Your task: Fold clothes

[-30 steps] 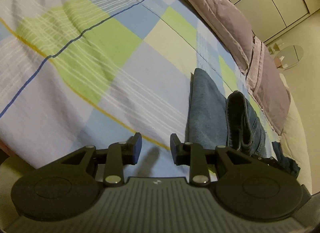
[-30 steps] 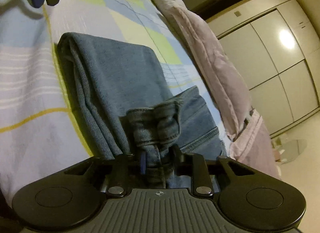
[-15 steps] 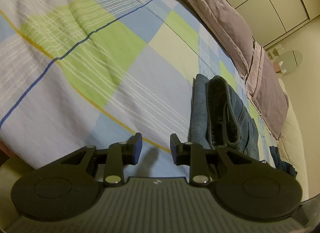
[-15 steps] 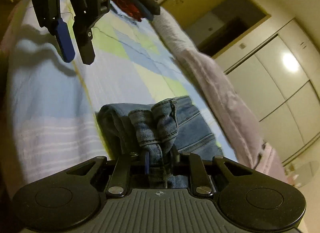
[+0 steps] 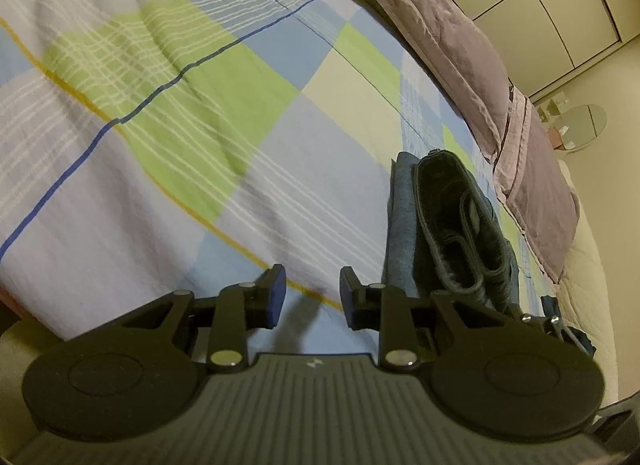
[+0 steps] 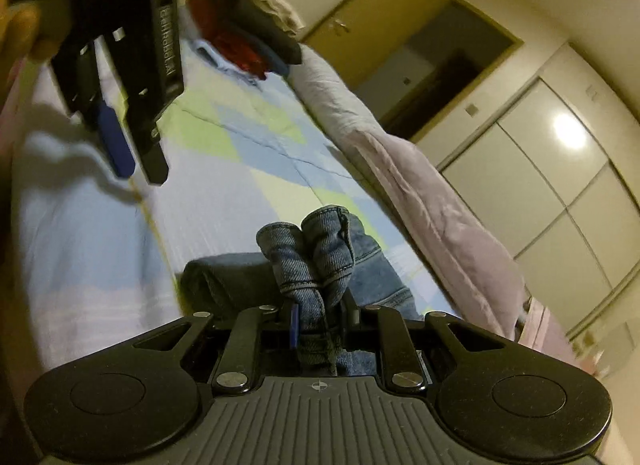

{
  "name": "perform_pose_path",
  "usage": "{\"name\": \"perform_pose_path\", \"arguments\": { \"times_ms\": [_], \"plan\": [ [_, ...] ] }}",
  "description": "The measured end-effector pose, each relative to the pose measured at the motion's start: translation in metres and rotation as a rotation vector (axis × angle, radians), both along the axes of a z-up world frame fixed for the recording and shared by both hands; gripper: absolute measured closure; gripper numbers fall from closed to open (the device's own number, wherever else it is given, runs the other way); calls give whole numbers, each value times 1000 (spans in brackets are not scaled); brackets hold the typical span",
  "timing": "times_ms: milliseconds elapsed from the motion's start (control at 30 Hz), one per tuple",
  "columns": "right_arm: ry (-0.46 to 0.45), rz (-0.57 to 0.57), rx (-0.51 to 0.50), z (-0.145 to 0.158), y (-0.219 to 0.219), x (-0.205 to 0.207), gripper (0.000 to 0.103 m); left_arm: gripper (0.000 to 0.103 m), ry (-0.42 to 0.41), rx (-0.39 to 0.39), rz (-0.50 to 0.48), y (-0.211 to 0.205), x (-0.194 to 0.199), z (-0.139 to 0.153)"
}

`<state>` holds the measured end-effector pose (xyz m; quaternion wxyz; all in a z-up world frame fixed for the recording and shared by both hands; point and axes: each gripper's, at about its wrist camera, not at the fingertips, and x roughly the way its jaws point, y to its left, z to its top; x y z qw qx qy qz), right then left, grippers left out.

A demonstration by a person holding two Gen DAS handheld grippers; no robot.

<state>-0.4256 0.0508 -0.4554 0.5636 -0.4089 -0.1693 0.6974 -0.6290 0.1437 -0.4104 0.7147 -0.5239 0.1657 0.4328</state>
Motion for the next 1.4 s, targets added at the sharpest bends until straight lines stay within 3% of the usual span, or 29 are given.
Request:
{"name": "perform_pose_path", "arguments": {
  "times_ms": [100,267,300,367,467,500,533,600,700,767,800,900,1067,1133,1233,1333,1367,1400],
  "plan": [
    [-41,19,-8,-12,6,-1,86,79,4,2,1,0,1,0],
    [-13,16,-12,-21,-6,10,85,79,15,5,0,1,4,0],
    [-37,17,-18,-29,-8,8,78,79,21,7,-2,0,4,0],
    [-84,18,-29,-43,-12,3,78,79,35,13,-9,0,6,2],
    [11,-41,-73,-25,0,6,74,79,53,10,-11,-3,7,5],
    [32,-53,-84,-19,1,8,66,79,62,10,-14,-4,8,7],
    [54,-66,-93,-13,2,10,52,79,72,9,-18,-5,9,8],
    [141,-110,-90,0,-5,25,35,79,100,19,-33,-10,12,13],
    [313,-202,-82,19,-25,56,34,79,137,55,-72,-22,20,24],
    [480,-337,-80,29,-46,93,35,90,138,111,-128,-33,30,37],
    [578,-413,-84,35,-57,114,37,93,136,148,-162,-38,37,45],
    [836,-621,-67,45,-96,173,63,94,122,255,-254,-48,62,66],
    [1161,-753,-1,73,-121,245,66,93,115,364,-359,-53,109,87],
    [1193,-746,15,81,-126,257,66,93,169,368,-379,-50,128,82],
    [1123,-723,-56,69,-110,252,66,93,281,348,-382,-44,143,62],
    [887,-719,-187,33,-82,235,67,93,321,316,-376,-39,142,39],
    [808,-705,-176,32,-81,226,67,93,323,317,-376,-40,142,39],
    [788,-719,-188,37,-79,223,67,93,323,322,-376,-41,142,41]
  ]
}}
